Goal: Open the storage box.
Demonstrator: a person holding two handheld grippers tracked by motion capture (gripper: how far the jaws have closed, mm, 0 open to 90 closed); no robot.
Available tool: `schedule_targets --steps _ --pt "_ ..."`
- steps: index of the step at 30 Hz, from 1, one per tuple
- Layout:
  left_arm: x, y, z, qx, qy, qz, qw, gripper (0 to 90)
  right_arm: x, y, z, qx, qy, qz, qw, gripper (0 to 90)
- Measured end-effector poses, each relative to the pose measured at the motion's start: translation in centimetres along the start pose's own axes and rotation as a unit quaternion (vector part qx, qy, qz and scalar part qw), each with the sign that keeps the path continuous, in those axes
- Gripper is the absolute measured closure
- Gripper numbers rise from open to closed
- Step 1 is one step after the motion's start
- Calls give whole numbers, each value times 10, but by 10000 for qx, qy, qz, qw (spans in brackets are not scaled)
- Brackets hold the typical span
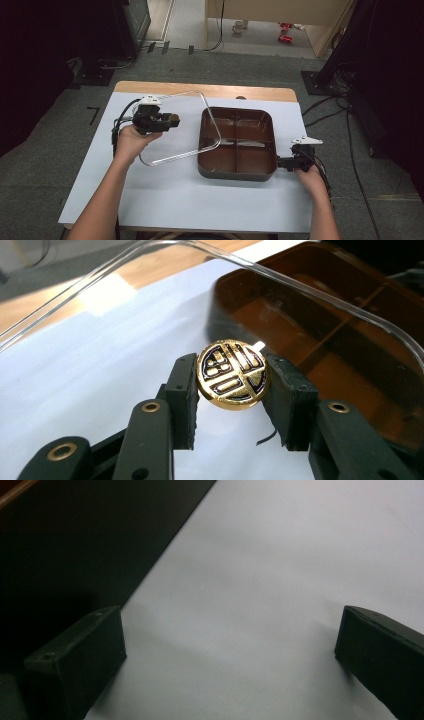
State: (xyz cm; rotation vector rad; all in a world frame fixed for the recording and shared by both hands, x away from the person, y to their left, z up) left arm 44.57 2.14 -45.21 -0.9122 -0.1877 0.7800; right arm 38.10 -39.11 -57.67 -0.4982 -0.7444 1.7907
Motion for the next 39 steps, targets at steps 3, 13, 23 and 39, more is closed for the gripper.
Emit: schedule_targets --steps 3,13,23,39 --pt "15 8 3 8 -158 58 9999 593 0 0 0 -2 -1 -2 10000 0" --pt "64 32 12 -48 -448 561 9974 593 0 0 0 1 1 0 10000 0" --pt "104 54 14 -2 -821 928 9923 593 0 0 0 2 4 -2 10000 0" --pt "130 82 -9 287 -1052 1048 9885 592 0 0 0 -2 6 -2 10000 0"
Point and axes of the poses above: each handheld gripper's, and its own axes: z roughly backward along the jaws, y roughly out of its underside, x roughly to its left, the point moved 10 cm from there along -z, roughly forward along the jaws, and after that the axes turned 1 degree about z, right-handed, at the moved point
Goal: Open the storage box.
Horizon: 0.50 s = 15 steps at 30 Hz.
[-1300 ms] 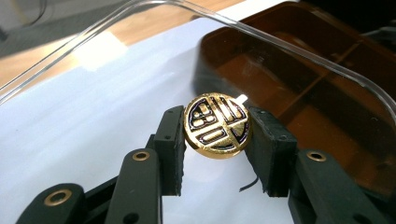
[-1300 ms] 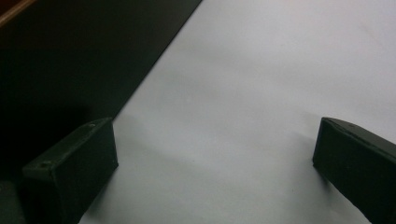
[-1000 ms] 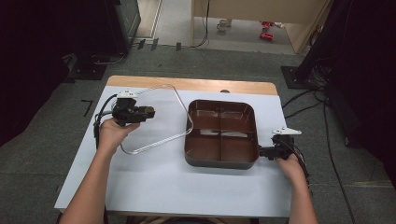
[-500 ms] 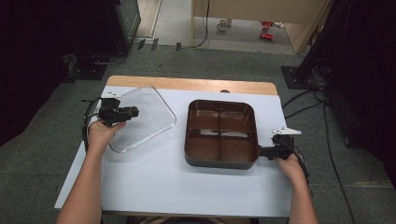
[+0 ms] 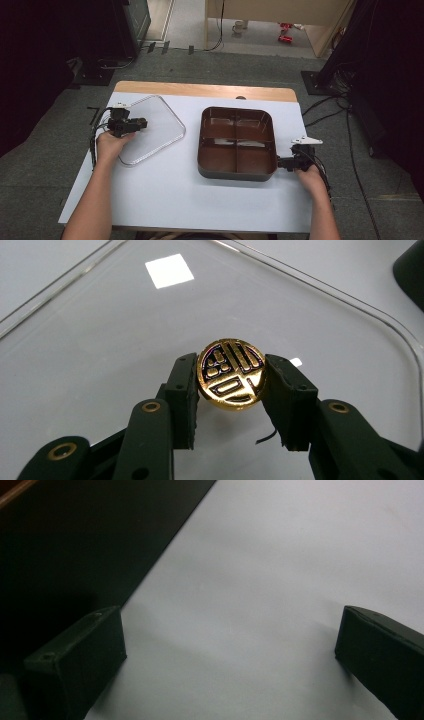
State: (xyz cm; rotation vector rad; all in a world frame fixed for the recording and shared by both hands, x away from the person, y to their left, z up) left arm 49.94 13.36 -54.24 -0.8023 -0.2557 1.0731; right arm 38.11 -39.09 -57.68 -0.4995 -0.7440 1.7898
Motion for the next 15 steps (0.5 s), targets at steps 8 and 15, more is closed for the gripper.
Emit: schedule_targets --steps 8,15 --pt "0 2 -2 -38 12 1 10000 587 0 0 0 2 1 -2 10000 0" --pt "-3 -6 8 -214 116 160 9996 513 0 0 0 5 0 0 10000 0"
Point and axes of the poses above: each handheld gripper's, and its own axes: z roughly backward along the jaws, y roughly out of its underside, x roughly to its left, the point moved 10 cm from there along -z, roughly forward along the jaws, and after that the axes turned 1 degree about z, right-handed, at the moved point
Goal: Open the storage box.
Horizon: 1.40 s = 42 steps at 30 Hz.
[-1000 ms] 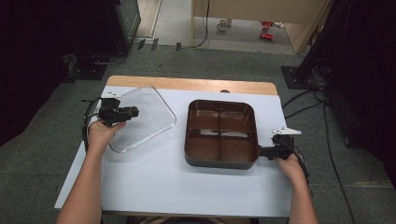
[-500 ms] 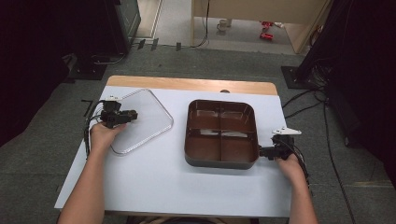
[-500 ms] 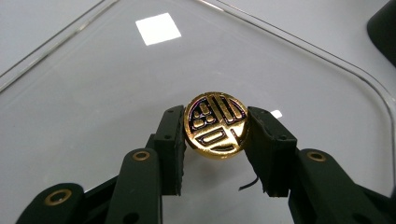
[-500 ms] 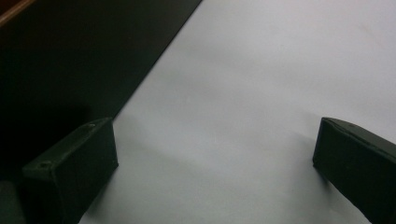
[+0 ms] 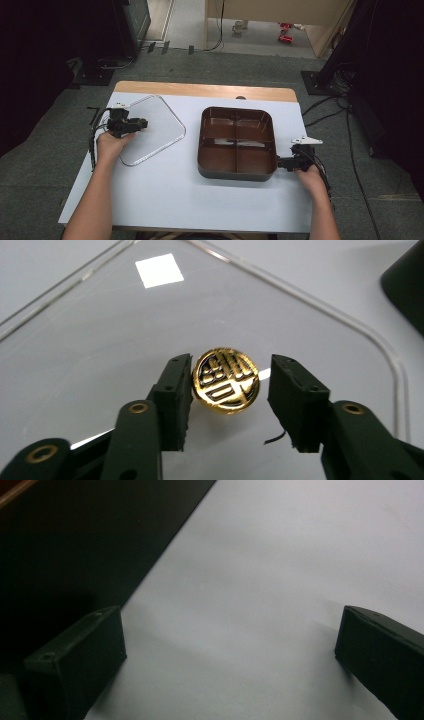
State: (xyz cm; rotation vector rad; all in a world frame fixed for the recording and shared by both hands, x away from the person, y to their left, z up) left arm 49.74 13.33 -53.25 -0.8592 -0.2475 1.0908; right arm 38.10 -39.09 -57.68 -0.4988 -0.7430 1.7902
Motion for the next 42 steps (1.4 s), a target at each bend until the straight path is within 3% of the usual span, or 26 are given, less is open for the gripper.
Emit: schedule_targets --steps 4,13,19,27,34,42 --pt "-5 -6 10 -70 10 -39 10000 446 0 0 0 1 0 -1 10000 0" --pt "-15 -12 22 -77 -43 -175 9998 407 0 0 0 -4 1 -2 10000 0" --pt "-25 -17 28 -127 169 -45 9998 371 0 0 0 -4 0 0 10000 0" --pt "-46 -20 38 -127 357 -185 9991 343 0 0 0 -5 1 0 10000 0" --pt "-67 -21 44 -313 505 -271 9979 337 0 0 0 -6 0 -1 10000 0" --pt "-102 -10 35 -335 591 -745 9949 322 0 0 0 -4 1 5 10000 0"
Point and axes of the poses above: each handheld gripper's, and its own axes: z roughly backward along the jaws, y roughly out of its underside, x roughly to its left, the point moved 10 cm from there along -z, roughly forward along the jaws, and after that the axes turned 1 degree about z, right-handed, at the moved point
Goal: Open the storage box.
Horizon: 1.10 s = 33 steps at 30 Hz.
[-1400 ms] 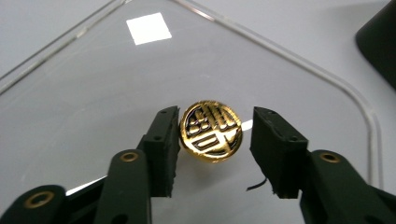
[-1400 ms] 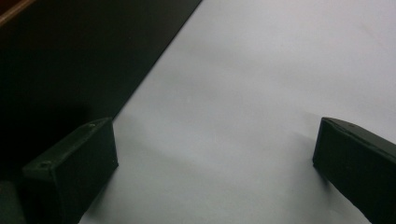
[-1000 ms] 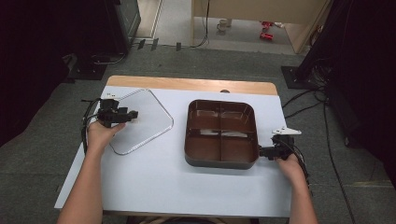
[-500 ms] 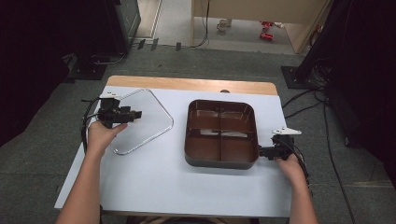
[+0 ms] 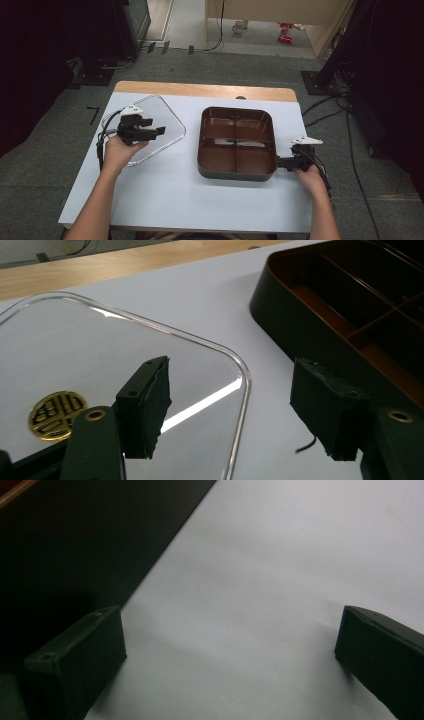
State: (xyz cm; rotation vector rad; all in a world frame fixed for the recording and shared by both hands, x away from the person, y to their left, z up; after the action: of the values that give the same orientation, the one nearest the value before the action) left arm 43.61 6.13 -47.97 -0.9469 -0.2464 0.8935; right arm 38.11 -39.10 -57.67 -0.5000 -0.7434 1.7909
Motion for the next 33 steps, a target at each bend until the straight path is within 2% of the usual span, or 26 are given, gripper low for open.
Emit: schedule_targets --steps 2,4,7,8,12,18,20,21,23,25,26,28,33 --pt "-3 1 -2 2 -62 -25 10000 315 0 0 0 -4 0 1 10000 0" --pt "-11 7 -6 68 -156 -151 9997 315 0 0 0 -2 -1 -4 10000 0" --pt "-18 11 -9 109 -182 -161 9996 311 0 0 0 -4 0 0 10000 0" --pt "-25 16 -12 175 -112 -230 9995 306 0 0 0 -4 0 0 10000 0" --pt "-37 24 -16 213 34 -350 9992 281 0 0 0 0 0 2 10000 0" --pt "-48 35 -22 262 207 -324 9989 261 0 0 0 -1 -1 -4 10000 0" --pt "-54 41 -26 332 271 -459 9980 262 0 0 0 2 -1 -12 10000 0" --pt "-54 41 -26 332 271 -459 9980 262 0 0 0 2 -1 -12 10000 0" --pt "-56 46 -29 452 276 -621 9967 263 0 0 0 2 0 -12 10000 0" --pt "-57 48 -31 494 309 -632 9963 264 0 0 0 4 0 -3 10000 0" --pt "-60 53 -35 626 393 -597 9955 264 0 0 0 2 1 -4 10000 0" --pt "-61 56 -38 654 422 -581 9953 264 0 0 0 0 1 -6 10000 0" --pt "-68 69 -52 916 491 -693 9922 269 0 0 0 2 1 0 10000 0"
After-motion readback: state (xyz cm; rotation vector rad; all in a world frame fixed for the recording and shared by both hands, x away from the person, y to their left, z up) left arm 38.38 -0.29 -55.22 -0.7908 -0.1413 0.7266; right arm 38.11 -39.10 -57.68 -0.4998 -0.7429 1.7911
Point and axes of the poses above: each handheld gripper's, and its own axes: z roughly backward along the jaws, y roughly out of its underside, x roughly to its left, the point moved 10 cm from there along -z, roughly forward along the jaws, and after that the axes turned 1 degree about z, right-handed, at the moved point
